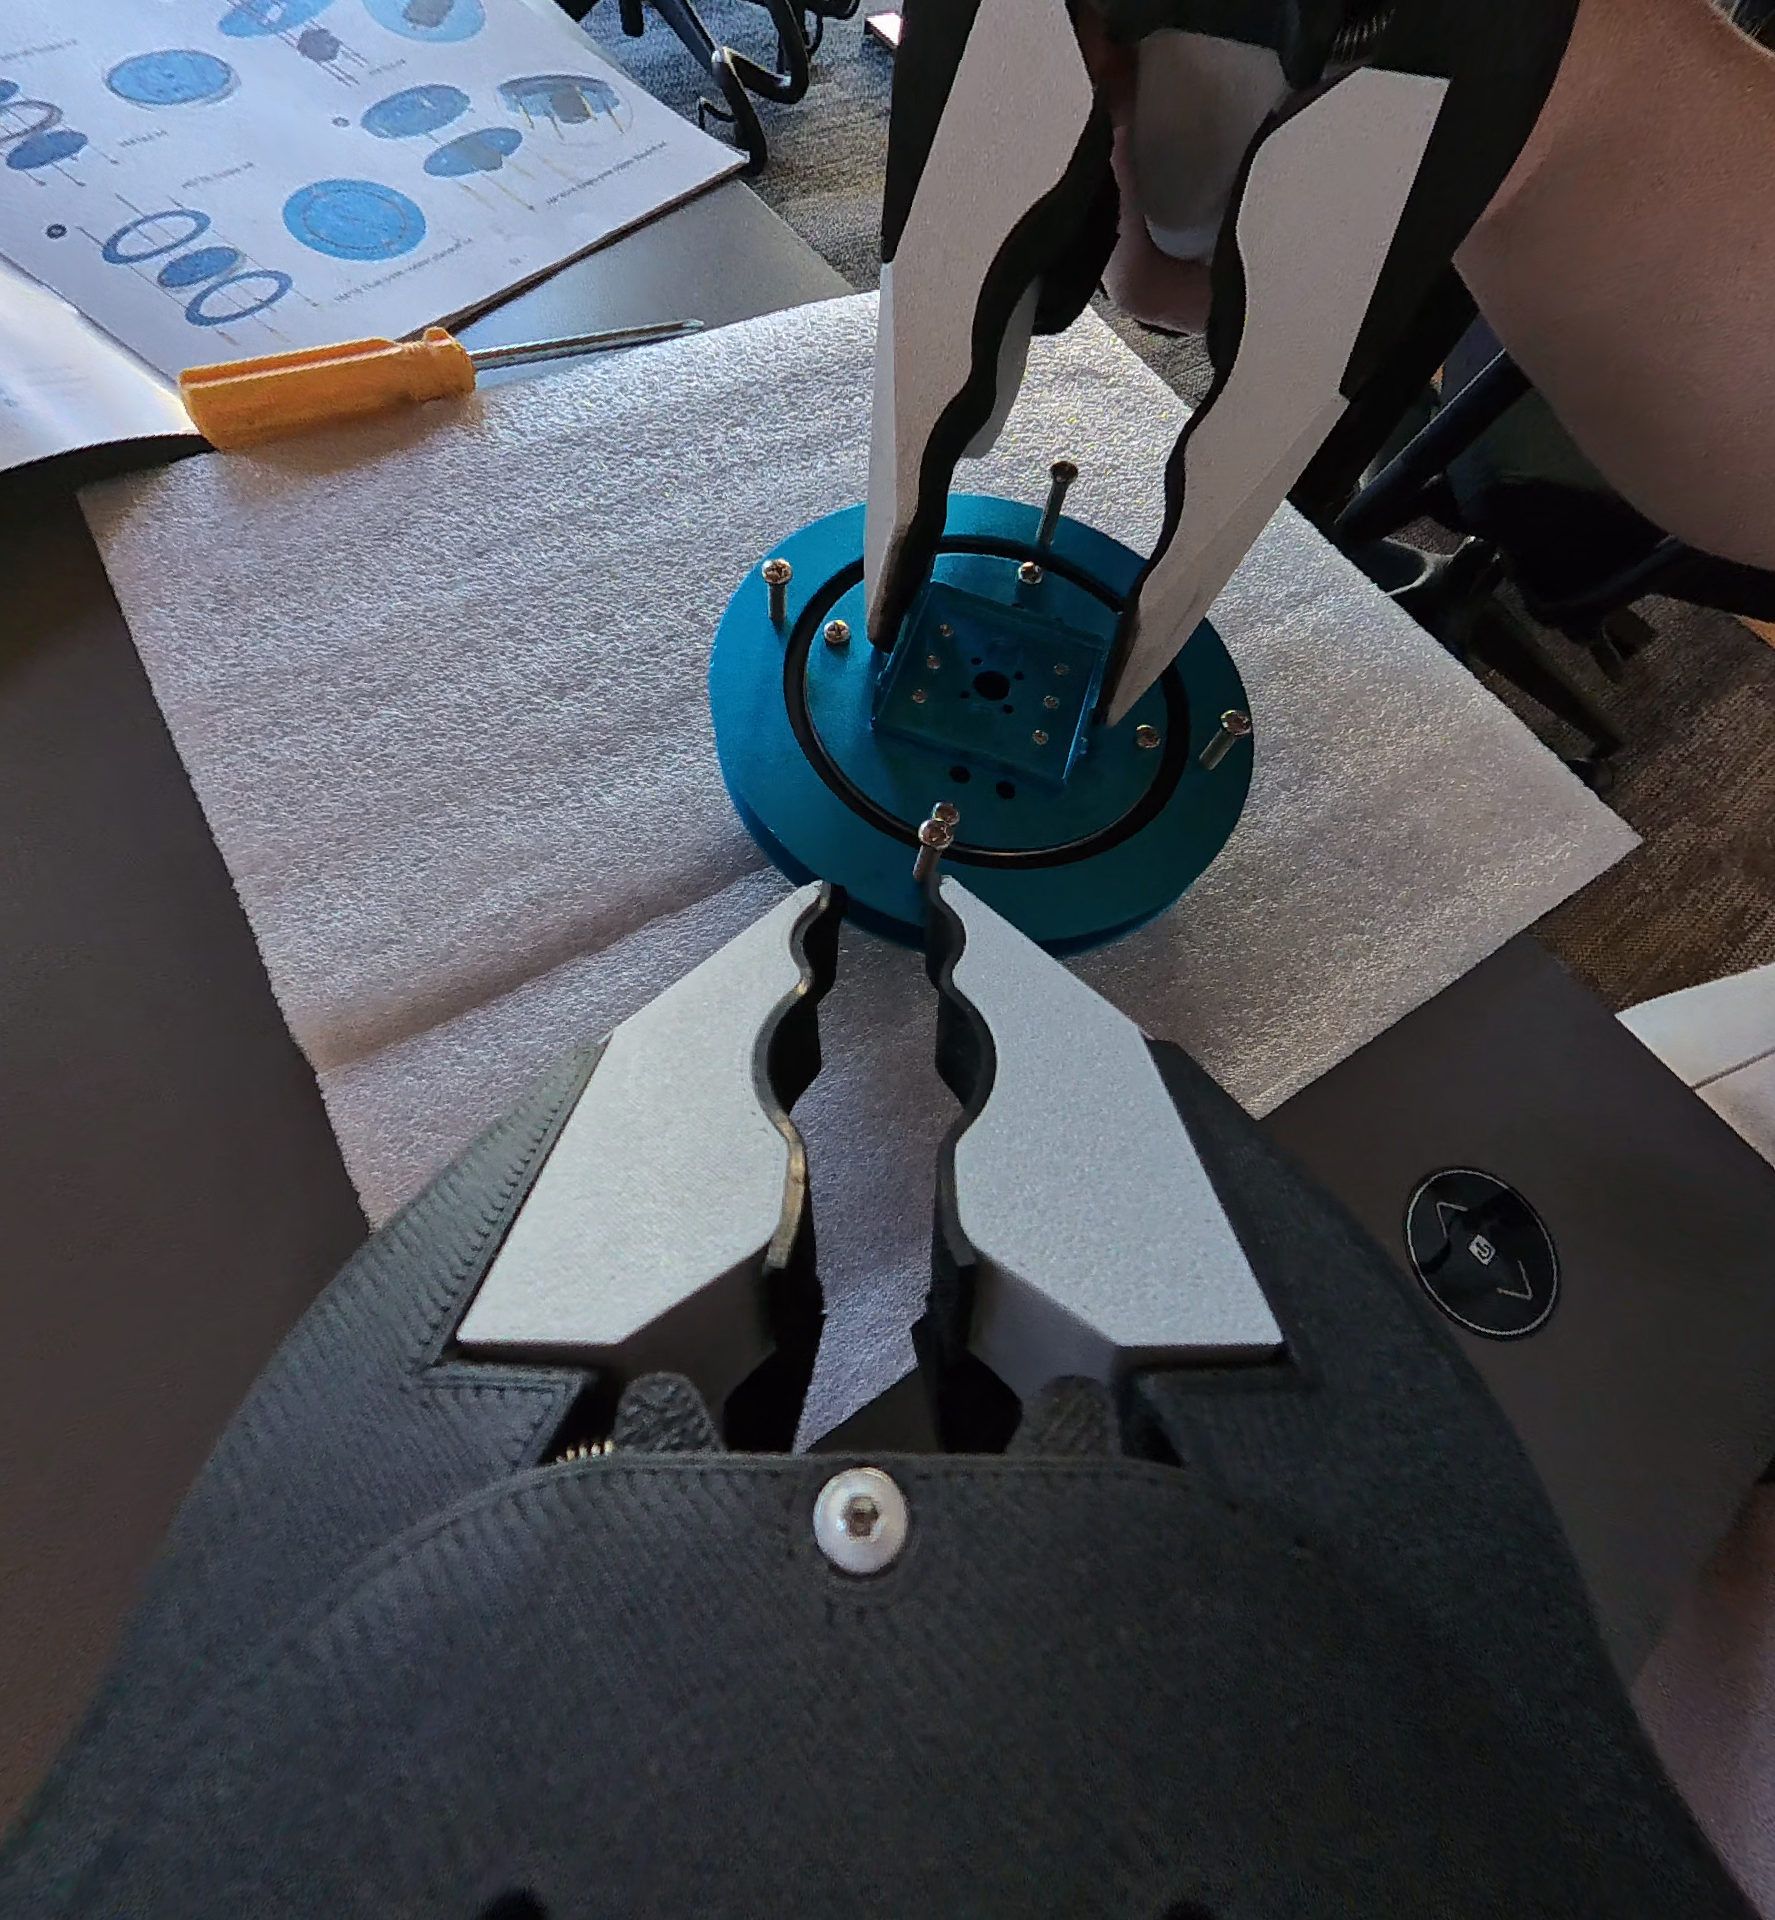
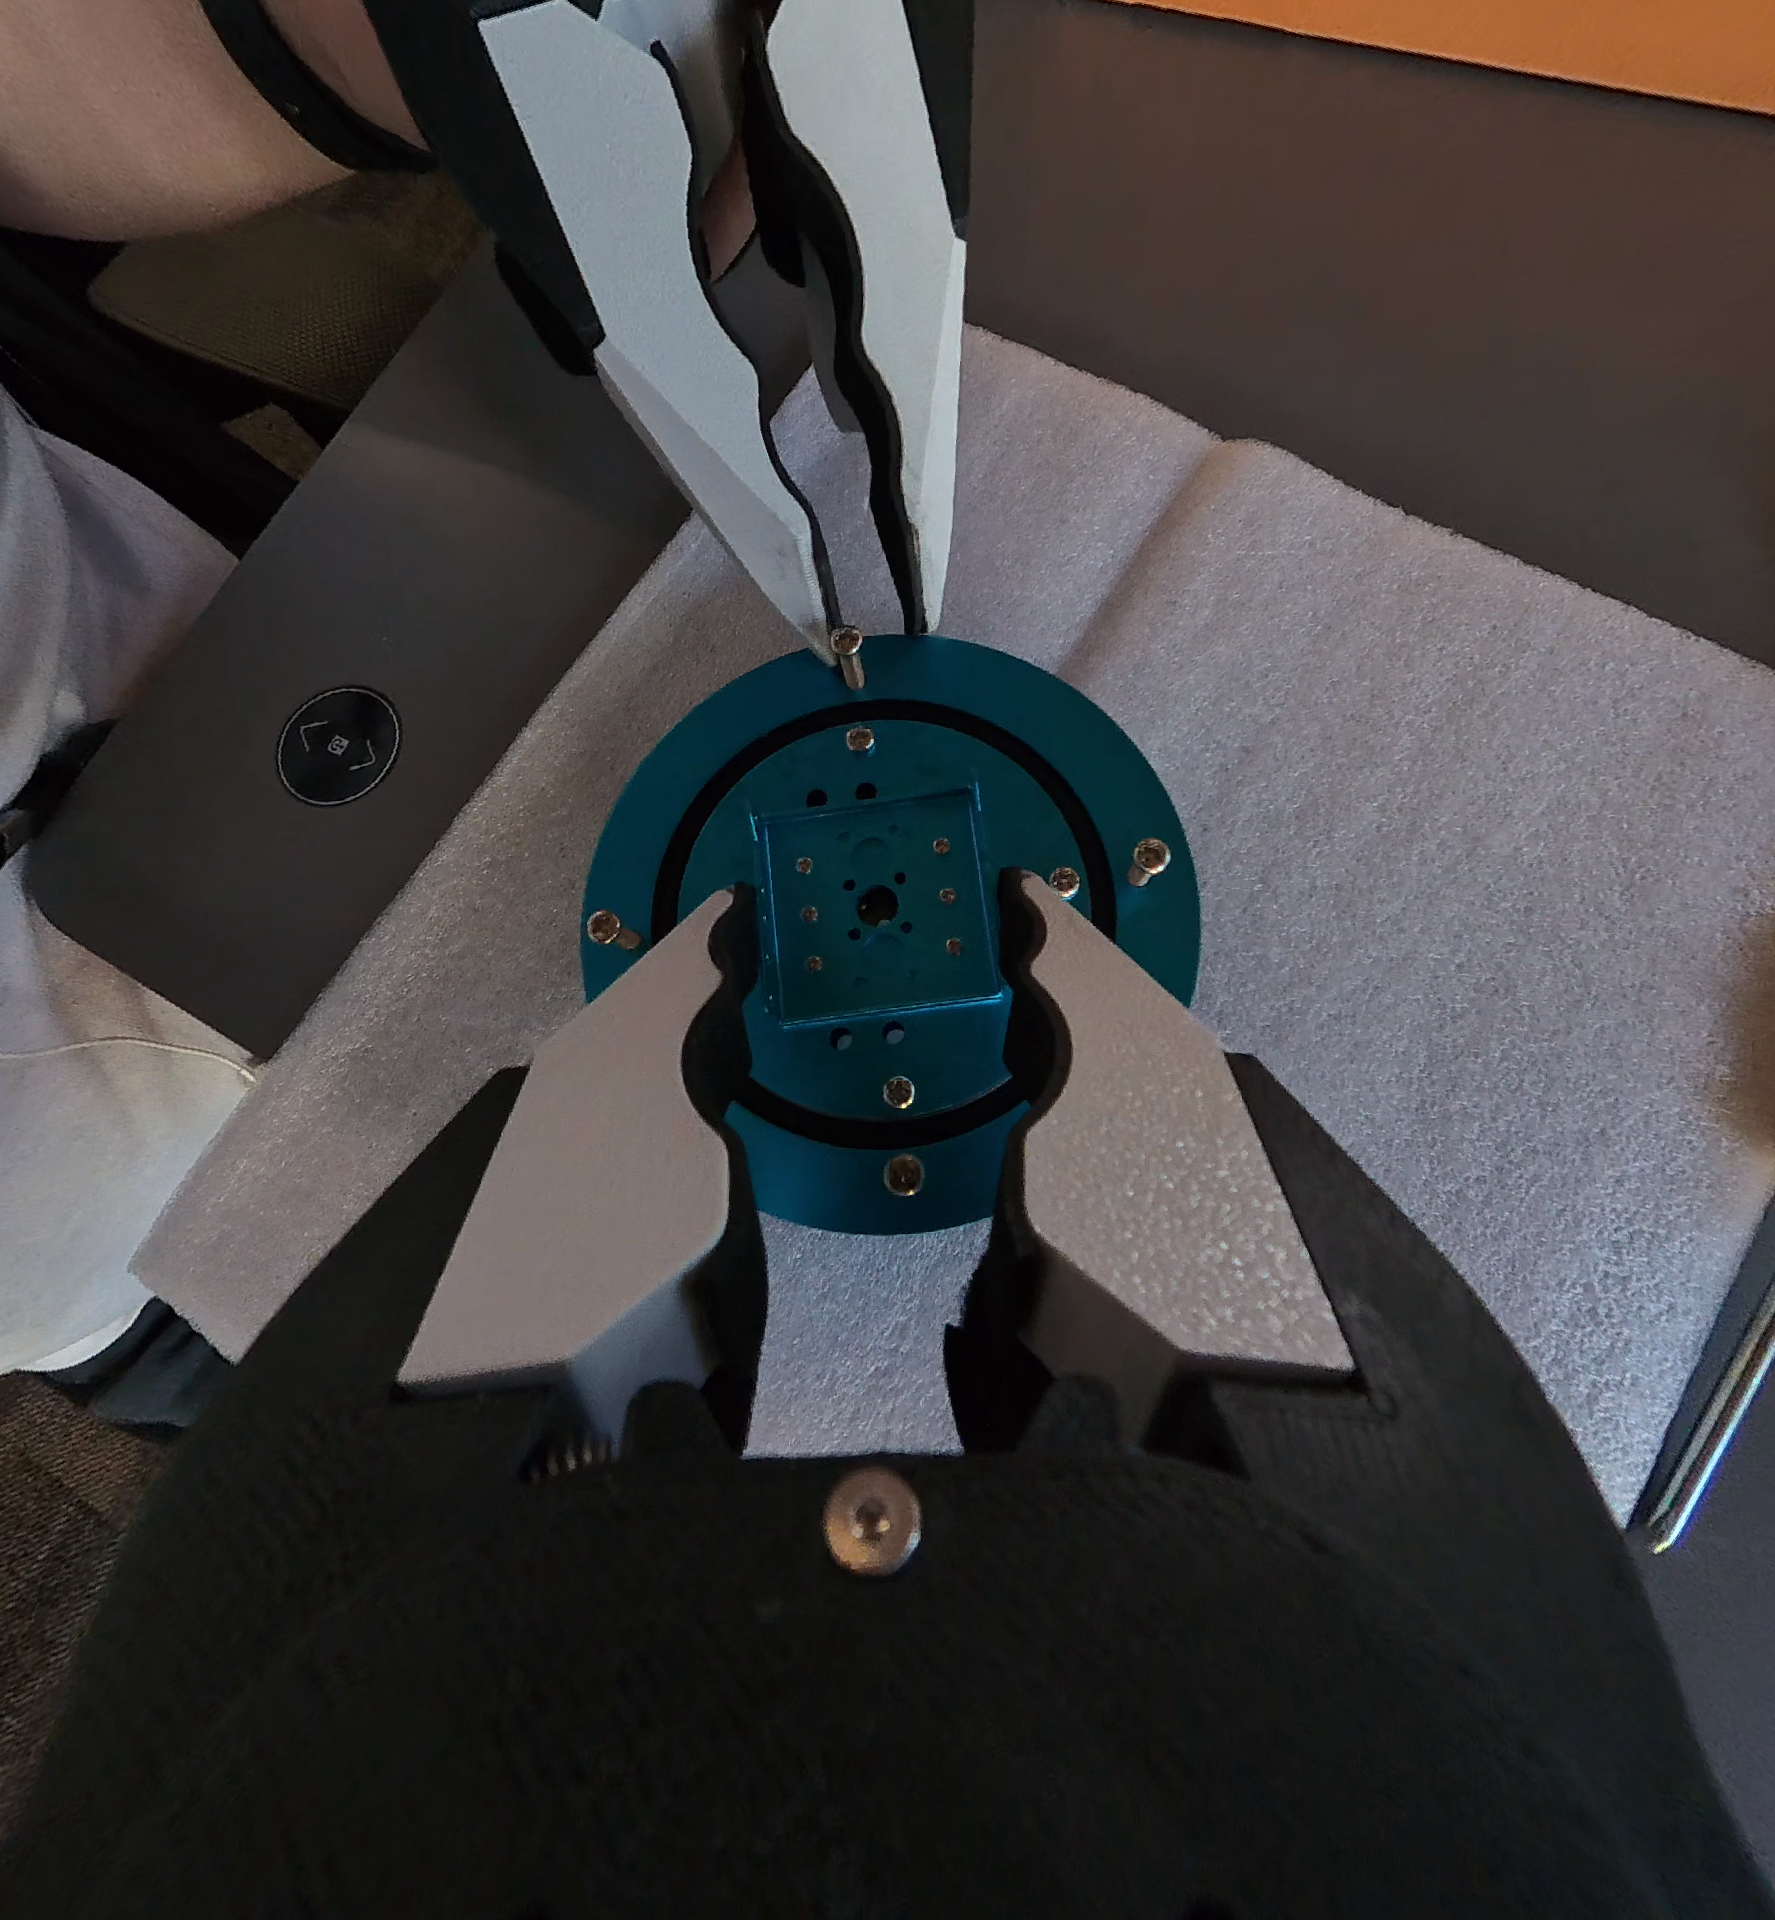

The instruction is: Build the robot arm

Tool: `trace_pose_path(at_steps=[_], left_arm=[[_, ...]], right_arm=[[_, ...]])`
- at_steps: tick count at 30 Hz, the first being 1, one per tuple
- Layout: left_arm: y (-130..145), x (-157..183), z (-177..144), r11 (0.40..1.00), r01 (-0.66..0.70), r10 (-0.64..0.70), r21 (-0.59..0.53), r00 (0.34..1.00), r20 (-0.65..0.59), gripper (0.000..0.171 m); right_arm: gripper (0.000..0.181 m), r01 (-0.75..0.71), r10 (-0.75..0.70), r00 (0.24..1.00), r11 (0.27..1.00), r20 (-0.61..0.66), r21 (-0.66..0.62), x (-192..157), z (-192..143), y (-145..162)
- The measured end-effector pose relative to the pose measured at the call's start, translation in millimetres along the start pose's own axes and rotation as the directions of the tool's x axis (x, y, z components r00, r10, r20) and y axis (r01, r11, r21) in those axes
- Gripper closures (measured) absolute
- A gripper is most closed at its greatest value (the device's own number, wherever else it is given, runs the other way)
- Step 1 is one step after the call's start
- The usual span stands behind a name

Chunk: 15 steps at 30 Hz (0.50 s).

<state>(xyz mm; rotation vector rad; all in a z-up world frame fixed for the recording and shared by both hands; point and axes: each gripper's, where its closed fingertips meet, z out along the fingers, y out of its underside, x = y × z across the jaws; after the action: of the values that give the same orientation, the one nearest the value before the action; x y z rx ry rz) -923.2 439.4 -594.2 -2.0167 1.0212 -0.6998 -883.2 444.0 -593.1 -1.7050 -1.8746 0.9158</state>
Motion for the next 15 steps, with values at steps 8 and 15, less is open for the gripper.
trace_pose_path(at_steps=[8,15], left_arm=[[0.1,-0.6,0.1,1.0,0.007,-0.007,0.002,1.0,-0.003,0.156],[0.2,-0.3,-0.1,1.0,0.006,-0.005,0.002,1.0,-0.004,0.156]], right_arm=[[0.135,-0.015,0.015,1.0,1.0,0.009,0.006,0.3,0.3,-0.4],[0.135,-0.025,0.025,1.0,1.0,-0.011,0.01,0.2,0.4,-0.5]])
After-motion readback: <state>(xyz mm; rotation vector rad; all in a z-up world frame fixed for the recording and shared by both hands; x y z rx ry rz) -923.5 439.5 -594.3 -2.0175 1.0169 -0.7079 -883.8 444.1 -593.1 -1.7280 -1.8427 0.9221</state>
